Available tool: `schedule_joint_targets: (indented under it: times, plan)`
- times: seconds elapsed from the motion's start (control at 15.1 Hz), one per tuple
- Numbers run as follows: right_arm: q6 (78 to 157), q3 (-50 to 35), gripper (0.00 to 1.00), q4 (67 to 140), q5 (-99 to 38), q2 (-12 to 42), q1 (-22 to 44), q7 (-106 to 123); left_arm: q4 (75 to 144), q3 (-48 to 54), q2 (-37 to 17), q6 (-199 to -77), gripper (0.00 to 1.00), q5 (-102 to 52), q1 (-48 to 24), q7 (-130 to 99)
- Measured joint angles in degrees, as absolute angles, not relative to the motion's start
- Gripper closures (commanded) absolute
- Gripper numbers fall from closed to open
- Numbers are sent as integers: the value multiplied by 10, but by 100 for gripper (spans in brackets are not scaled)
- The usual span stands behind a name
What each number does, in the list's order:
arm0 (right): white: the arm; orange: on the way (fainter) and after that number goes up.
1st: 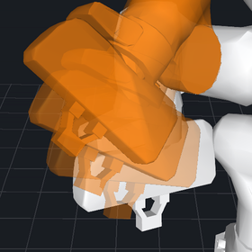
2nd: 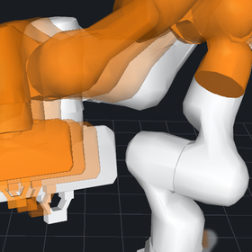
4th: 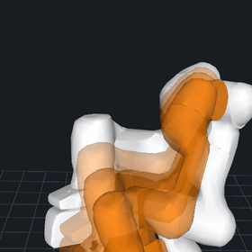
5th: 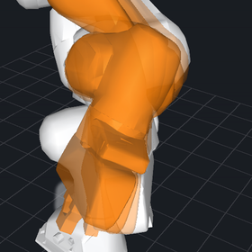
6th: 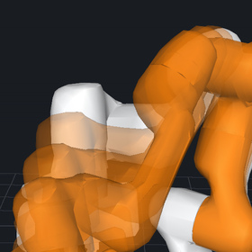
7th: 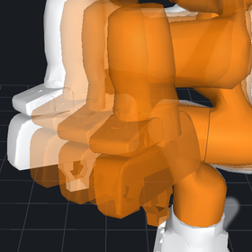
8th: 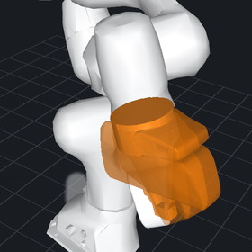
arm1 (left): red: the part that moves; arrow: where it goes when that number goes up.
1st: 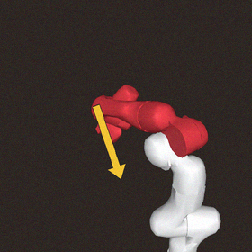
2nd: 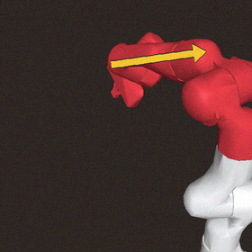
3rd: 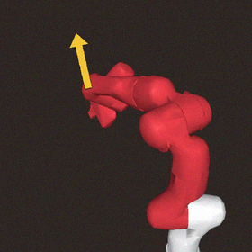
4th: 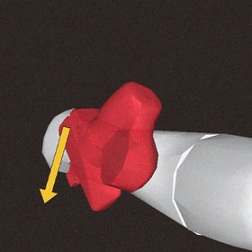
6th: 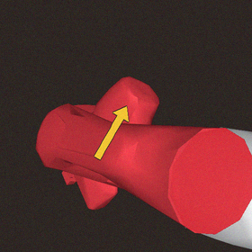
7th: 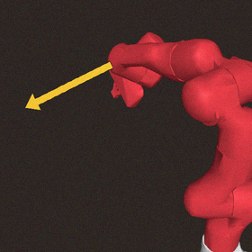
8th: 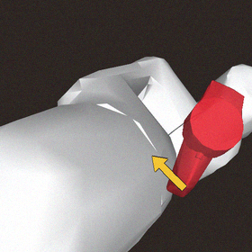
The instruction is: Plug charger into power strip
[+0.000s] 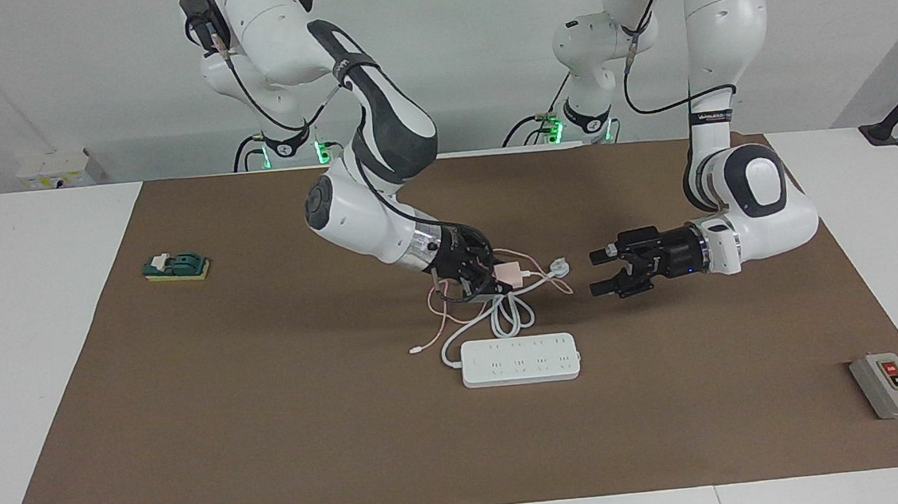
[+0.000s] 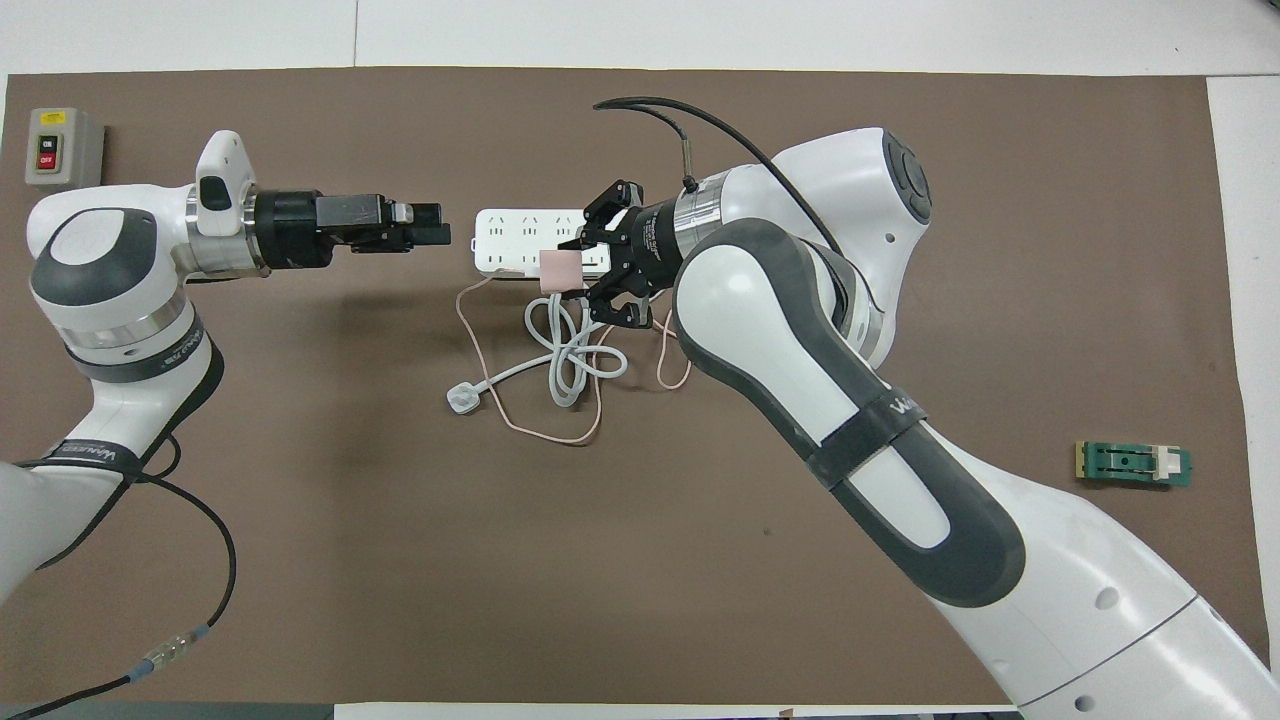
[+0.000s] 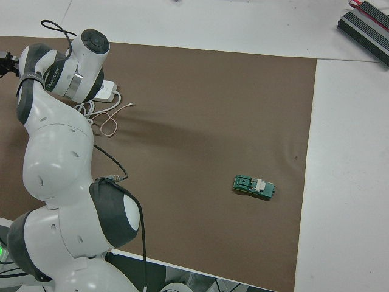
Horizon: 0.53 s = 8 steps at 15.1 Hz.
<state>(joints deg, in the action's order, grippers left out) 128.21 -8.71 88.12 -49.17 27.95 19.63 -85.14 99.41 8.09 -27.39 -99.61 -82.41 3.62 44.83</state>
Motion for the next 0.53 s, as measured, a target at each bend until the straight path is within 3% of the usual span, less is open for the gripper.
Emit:
schedule_joint_targets:
  times: [0.2, 0.53]
  plan:
    - [1282, -87, 100, 881, -492, 280, 196, -856, 962, 85, -297, -1020, 0, -845, 15, 458]
    - [1282, -86, 100, 881, -492, 280, 196, -857, 968, 85, -302, -1021, 0, -846, -1, 452]
